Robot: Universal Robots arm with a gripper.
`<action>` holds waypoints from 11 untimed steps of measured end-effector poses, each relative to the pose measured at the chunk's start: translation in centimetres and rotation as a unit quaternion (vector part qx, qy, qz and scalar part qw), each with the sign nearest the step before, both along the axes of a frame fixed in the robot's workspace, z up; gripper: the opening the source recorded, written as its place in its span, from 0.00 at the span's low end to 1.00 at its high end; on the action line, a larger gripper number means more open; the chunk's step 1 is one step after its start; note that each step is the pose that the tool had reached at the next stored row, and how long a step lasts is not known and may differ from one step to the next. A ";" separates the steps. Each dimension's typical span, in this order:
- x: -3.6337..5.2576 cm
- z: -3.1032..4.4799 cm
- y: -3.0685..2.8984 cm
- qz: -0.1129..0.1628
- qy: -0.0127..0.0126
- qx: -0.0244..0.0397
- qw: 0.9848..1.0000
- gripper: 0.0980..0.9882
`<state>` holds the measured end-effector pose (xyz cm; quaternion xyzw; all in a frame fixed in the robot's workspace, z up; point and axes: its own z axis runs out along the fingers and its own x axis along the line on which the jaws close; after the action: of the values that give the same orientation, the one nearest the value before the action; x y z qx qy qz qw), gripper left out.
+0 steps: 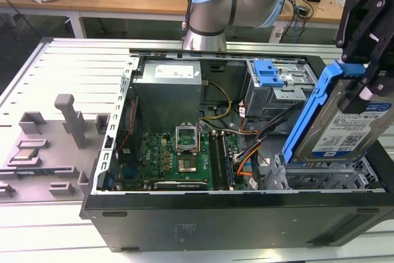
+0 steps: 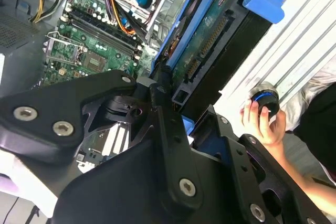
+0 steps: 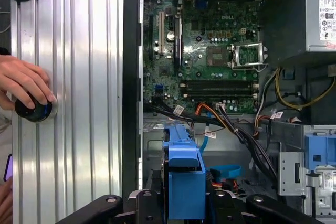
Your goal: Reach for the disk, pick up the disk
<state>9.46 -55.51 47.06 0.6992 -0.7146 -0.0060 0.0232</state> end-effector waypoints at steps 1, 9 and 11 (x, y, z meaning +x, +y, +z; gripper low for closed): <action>0.17 -0.02 0.09 0.000 0.000 0.000 1.000 0.30; 1.08 -0.14 0.69 0.000 0.000 0.000 1.000 0.30; 1.19 -0.21 0.76 0.000 0.000 0.000 1.000 0.30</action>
<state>10.66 -54.75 46.84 0.6989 -0.7148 -0.0062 0.0233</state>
